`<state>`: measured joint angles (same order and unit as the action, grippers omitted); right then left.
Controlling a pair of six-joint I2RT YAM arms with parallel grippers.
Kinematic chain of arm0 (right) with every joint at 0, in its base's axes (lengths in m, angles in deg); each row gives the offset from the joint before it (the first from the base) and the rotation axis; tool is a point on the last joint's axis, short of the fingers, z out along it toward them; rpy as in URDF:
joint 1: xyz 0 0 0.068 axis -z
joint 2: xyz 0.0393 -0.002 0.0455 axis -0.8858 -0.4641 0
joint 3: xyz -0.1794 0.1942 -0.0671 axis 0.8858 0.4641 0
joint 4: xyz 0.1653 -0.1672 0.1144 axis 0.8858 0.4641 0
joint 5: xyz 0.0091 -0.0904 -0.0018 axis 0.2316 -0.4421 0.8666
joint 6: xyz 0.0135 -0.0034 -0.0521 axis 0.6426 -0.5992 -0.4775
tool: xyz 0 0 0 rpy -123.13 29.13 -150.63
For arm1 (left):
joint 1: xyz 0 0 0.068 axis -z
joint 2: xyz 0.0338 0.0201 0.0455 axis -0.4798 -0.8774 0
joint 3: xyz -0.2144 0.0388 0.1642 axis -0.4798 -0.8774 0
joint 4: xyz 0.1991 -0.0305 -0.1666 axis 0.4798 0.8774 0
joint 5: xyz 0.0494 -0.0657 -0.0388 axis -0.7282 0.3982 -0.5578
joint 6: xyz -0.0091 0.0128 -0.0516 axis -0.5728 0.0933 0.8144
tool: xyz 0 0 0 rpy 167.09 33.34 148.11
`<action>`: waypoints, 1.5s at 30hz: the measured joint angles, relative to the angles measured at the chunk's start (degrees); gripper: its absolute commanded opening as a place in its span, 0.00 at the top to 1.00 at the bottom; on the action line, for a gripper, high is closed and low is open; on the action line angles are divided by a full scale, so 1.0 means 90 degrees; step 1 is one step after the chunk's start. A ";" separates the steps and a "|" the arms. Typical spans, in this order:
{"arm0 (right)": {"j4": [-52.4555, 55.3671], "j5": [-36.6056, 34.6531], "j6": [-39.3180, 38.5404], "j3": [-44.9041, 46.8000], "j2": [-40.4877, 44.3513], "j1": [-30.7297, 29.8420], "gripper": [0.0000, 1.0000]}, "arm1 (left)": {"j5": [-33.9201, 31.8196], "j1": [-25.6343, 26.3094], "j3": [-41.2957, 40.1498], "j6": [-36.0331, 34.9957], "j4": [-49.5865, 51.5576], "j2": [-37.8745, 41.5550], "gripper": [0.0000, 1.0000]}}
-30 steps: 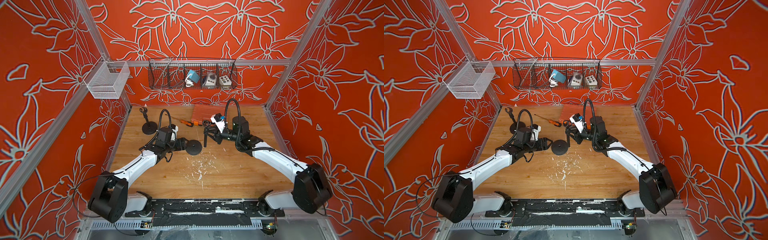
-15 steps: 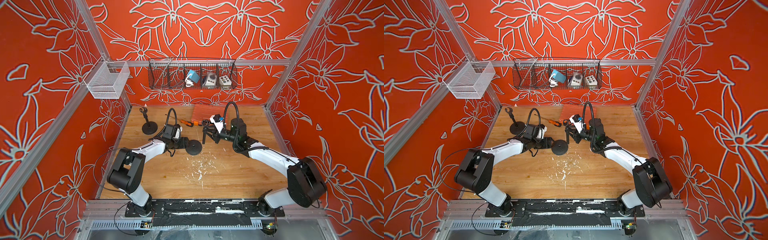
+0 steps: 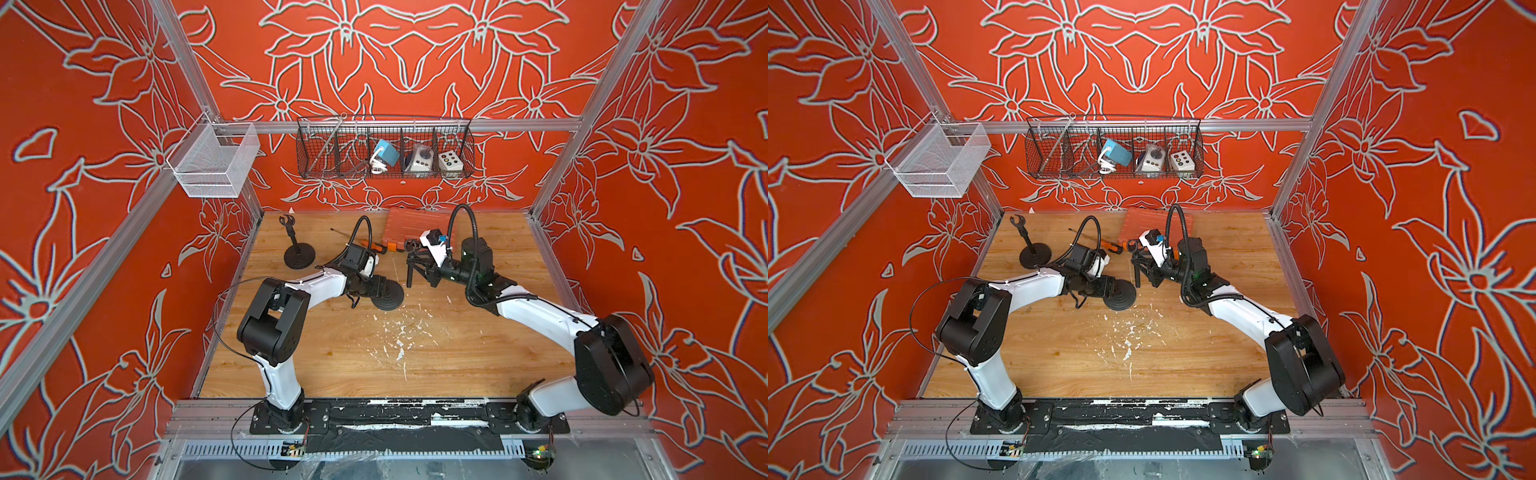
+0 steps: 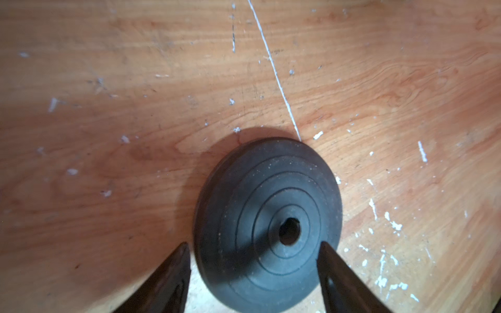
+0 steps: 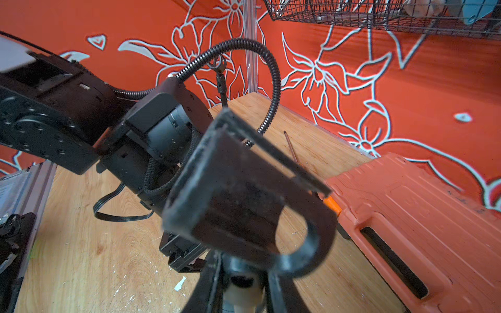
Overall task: Assemble a microphone stand
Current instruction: Move the microphone stand base to the center of the board.
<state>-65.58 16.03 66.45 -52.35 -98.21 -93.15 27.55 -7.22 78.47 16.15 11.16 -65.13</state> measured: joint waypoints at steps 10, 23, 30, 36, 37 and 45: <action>-0.0121 -0.0015 0.0029 0.0355 0.0119 0.0000 1.00 | -0.0597 0.0136 0.0495 -0.0138 0.0435 -0.0420 0.33; -0.0369 -0.0002 -0.0017 0.0559 0.0175 0.0000 1.00 | -0.0845 0.0367 0.0318 -0.0032 0.0260 -0.0347 0.39; -0.0413 -0.0012 -0.0049 0.0622 0.0180 0.0000 1.00 | -0.0668 0.0498 -0.0622 0.0357 -0.0158 0.0308 0.40; -0.0476 0.0007 -0.0022 0.0624 0.0202 -0.0012 1.00 | -0.0631 0.0641 -0.1358 0.0614 -0.0272 0.0911 0.41; -0.0505 0.0010 -0.0017 0.0629 0.0202 -0.0017 1.00 | -0.0624 0.0653 -0.1467 0.0656 -0.0289 0.1008 0.41; -0.0583 0.0080 -0.0027 0.0665 0.0202 -0.0102 1.00 | -0.0355 0.0784 -0.2123 0.0656 -0.0170 0.1826 0.36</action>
<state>-70.83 16.75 66.21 -46.36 -96.40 -94.07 24.36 -0.16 59.37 22.05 9.63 -48.69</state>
